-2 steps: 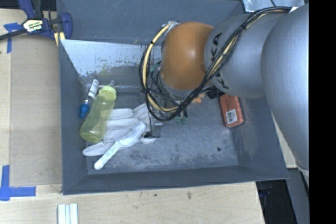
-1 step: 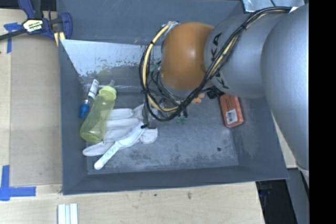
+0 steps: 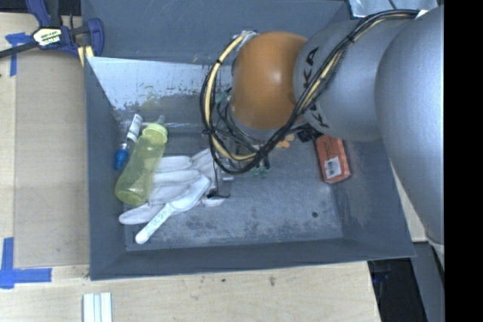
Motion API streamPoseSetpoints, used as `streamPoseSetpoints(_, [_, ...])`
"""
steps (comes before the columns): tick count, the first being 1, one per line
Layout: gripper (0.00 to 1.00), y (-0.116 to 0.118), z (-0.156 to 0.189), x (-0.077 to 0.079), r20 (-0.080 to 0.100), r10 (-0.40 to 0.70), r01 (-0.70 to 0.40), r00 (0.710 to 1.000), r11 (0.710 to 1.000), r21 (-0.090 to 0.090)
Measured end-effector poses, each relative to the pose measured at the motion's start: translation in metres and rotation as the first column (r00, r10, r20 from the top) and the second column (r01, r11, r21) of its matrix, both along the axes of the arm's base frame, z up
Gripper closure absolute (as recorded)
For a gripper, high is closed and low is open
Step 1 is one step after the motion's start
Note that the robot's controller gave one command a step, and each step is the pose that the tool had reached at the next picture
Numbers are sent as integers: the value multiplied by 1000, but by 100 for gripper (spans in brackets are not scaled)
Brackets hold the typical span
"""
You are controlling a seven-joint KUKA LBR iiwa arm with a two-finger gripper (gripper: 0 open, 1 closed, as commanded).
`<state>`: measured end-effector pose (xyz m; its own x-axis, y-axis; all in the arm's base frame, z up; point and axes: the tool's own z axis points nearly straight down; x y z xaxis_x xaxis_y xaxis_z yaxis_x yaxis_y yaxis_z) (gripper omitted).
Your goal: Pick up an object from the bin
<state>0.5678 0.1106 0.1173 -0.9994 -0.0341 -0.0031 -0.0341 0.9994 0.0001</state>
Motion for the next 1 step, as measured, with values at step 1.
streamPoseSetpoints(1, [0, 0, 0, 0, 0, 0, 0, 1000, 1000, 0])
